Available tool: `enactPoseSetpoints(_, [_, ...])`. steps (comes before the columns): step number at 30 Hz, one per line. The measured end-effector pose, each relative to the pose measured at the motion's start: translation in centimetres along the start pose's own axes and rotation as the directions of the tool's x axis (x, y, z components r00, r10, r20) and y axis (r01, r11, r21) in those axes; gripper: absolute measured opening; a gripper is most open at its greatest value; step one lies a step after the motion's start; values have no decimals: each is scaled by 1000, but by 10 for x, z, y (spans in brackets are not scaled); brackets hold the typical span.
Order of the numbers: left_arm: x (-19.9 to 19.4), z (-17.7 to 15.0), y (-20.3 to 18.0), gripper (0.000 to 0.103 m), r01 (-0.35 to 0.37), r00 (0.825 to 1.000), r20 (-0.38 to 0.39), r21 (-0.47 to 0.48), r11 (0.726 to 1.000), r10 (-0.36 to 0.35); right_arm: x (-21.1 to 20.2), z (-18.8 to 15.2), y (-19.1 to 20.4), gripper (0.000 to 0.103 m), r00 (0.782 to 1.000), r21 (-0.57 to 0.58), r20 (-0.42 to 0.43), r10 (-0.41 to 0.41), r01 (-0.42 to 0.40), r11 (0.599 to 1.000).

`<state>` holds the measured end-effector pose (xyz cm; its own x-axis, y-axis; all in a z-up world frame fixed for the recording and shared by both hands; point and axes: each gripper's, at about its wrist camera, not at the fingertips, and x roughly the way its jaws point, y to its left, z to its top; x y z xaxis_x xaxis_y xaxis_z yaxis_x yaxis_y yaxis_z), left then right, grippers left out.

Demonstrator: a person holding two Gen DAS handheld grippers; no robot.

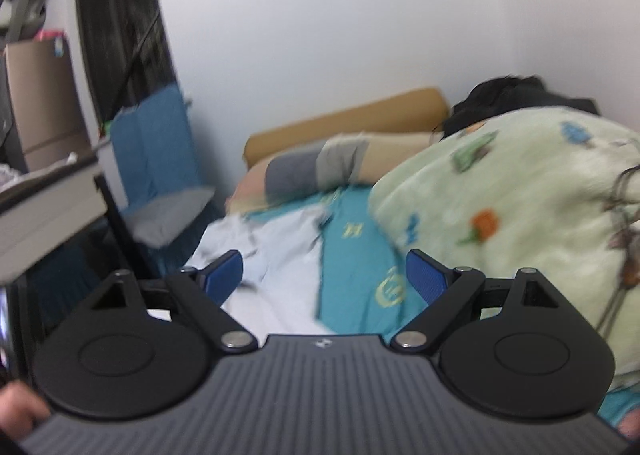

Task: Fold clothes

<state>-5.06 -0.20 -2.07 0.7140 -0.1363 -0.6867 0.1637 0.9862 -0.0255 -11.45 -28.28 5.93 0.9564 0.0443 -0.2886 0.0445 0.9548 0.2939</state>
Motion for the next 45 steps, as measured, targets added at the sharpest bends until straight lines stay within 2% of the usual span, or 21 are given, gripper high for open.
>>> enactPoseSetpoints(6, [10, -36, -92, 88, 87, 993, -94, 176, 980, -71, -11, 0, -54, 90, 999, 163, 28, -28, 24, 986])
enactPoseSetpoints(11, [21, -62, -168, 85, 233, 968, -157, 267, 935, -197, -13, -4, -84, 90, 998, 252, 20, -61, 54, 966])
enactPoseSetpoints(14, [31, -71, -187, 77, 223, 973, -132, 318, 922, -189, -16, -7, -99, 90, 998, 295, 27, -62, 51, 954])
enactPoseSetpoints(17, [41, -81, -207, 76, 210, 977, -107, 367, 906, -184, -15, -12, -112, 90, 997, 325, 26, -70, 57, 944])
enactPoseSetpoints(20, [50, -90, -226, 70, 196, 981, -81, 415, 888, -179, -1, -22, -121, 90, 996, 345, -20, -87, 88, 935])
enactPoseSetpoints(22, [57, -97, -238, 61, 186, 982, -64, 447, 875, -176, 6, -26, -125, 90, 995, 360, -38, -87, 95, 928])
enactPoseSetpoints(24, [63, -103, -251, 44, 175, 984, -46, 478, 861, -174, 10, -29, -124, 90, 994, 350, -44, -100, 109, 930])
enactPoseSetpoints(25, [66, -105, -254, 39, 172, 984, -38, 486, 857, -177, 11, -29, -123, 90, 993, 342, -46, -106, 115, 933])
enactPoseSetpoints(26, [67, -105, -252, 27, 175, 983, -30, 483, 858, -183, 13, -30, -121, 90, 993, 335, -50, -108, 119, 935])
enactPoseSetpoints(27, [67, -104, -249, 19, 179, 981, -25, 479, 859, -190, 14, -31, -121, 90, 992, 328, -56, -110, 122, 937])
enactPoseSetpoints(30, [59, -91, -236, 11, 196, 978, -21, 449, 872, -209, 12, -32, -119, 90, 990, 295, -40, -132, 138, 945])
enactPoseSetpoints(33, [42, -66, -215, 10, 203, 976, -18, 412, 888, -215, 3, -28, -121, 90, 978, 266, 14, -206, 195, 944])
enactPoseSetpoints(35, [19, -42, -188, 10, 216, 975, -26, 351, 911, -221, -3, -26, -123, 90, 972, 280, 51, -228, 205, 938])
enactPoseSetpoints(39, [-47, -10, -119, 9, 240, 971, -43, 208, 948, -237, -4, -22, -112, 90, 970, 246, 44, -239, 221, 944])
enactPoseSetpoints(41, [-77, -9, -78, 8, 244, 969, -67, 107, 964, -238, -5, -20, -99, 90, 975, 208, 45, -215, 202, 957])
enactPoseSetpoints(43, [-94, -17, -41, 8, 229, 965, -131, -4, 973, -228, -5, -19, -85, 90, 983, 164, 40, -179, 170, 972])
enactPoseSetpoints(45, [-97, -32, -13, 6, 181, 956, -219, -82, 980, -195, -3, -19, -71, 90, 990, 128, 20, -141, 137, 982])
